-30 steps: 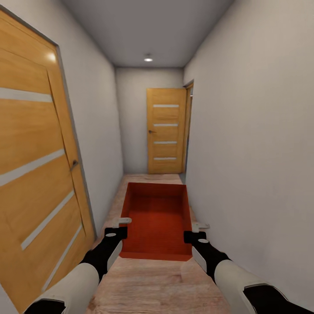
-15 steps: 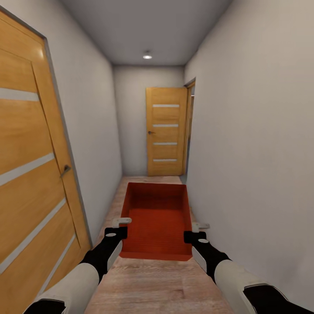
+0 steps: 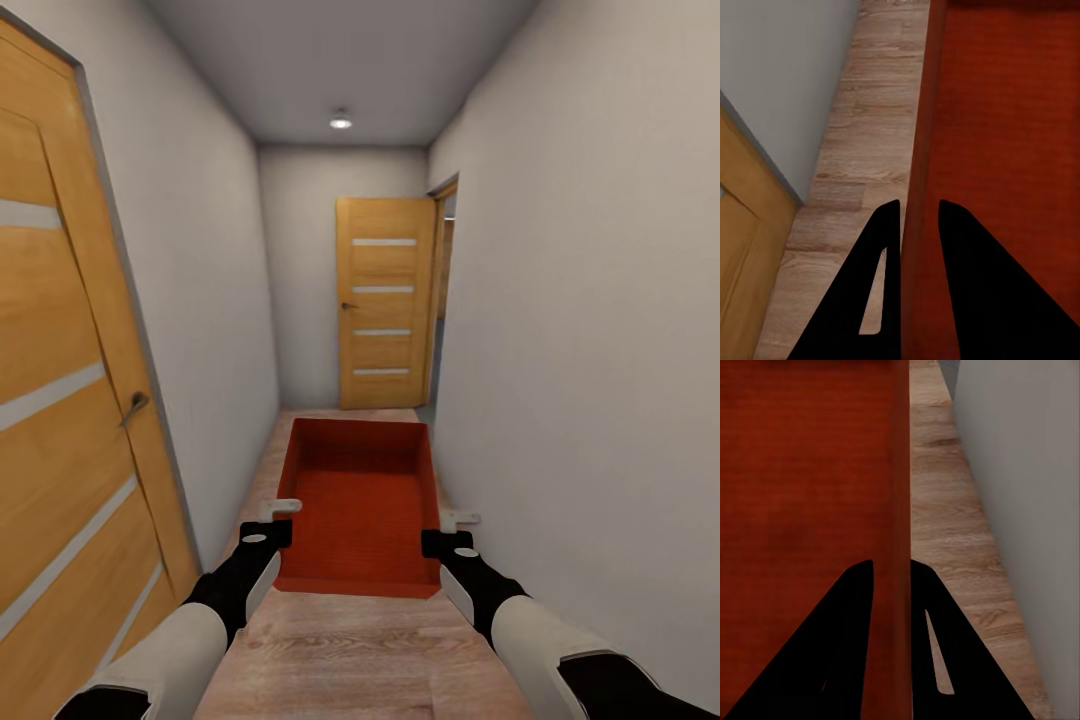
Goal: Move the two storage containers from the living room to the garage. In the garage, place one container on the floor and stack the other container on top of it (either order is fine).
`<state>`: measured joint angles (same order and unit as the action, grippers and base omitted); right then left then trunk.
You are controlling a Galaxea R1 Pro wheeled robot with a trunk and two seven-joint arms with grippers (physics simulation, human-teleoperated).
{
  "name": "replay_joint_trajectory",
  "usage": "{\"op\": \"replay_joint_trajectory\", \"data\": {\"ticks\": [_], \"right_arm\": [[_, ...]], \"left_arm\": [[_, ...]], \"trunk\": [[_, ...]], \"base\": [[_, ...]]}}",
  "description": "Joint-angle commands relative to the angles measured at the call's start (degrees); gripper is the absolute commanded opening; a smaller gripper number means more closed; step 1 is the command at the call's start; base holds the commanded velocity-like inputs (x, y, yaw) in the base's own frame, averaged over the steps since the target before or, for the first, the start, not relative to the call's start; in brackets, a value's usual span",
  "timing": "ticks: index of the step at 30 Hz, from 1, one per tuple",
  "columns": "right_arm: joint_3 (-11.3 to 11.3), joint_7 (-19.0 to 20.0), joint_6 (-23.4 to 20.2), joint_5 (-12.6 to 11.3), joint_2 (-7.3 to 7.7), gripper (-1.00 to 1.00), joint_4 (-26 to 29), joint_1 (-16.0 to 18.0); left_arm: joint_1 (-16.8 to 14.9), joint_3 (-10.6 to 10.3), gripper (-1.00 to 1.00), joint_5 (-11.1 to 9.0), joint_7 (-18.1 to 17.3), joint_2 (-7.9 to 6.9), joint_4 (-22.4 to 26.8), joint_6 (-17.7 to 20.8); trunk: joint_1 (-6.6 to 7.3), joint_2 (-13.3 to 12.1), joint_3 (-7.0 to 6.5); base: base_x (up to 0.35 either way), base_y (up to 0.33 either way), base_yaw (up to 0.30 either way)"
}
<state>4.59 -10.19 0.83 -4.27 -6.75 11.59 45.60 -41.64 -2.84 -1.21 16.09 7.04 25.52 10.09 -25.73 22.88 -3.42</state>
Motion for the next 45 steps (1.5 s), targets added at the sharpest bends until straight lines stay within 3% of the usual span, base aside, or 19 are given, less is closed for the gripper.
{"op": "replay_joint_trajectory", "data": {"ticks": [1, 45], "right_arm": [[-0.16, -0.36, 0.14, -0.03, 1.38, -1.0, 0.01, 0.02], [-0.27, -0.36, 0.17, -0.03, 1.47, -1.0, 0.01, 0.02]], "left_arm": [[-0.02, 0.21, -1.0, 0.86, 0.96, -0.8, 0.15, 0.55], [-0.02, 0.21, -1.0, 0.93, 0.96, -0.8, 0.15, 0.55]], "trunk": [[-0.05, 0.04, 0.02], [-0.05, 0.04, 0.02]], "base": [[0.324, 0.127, 0.0], [0.324, 0.015, 0.016]]}}
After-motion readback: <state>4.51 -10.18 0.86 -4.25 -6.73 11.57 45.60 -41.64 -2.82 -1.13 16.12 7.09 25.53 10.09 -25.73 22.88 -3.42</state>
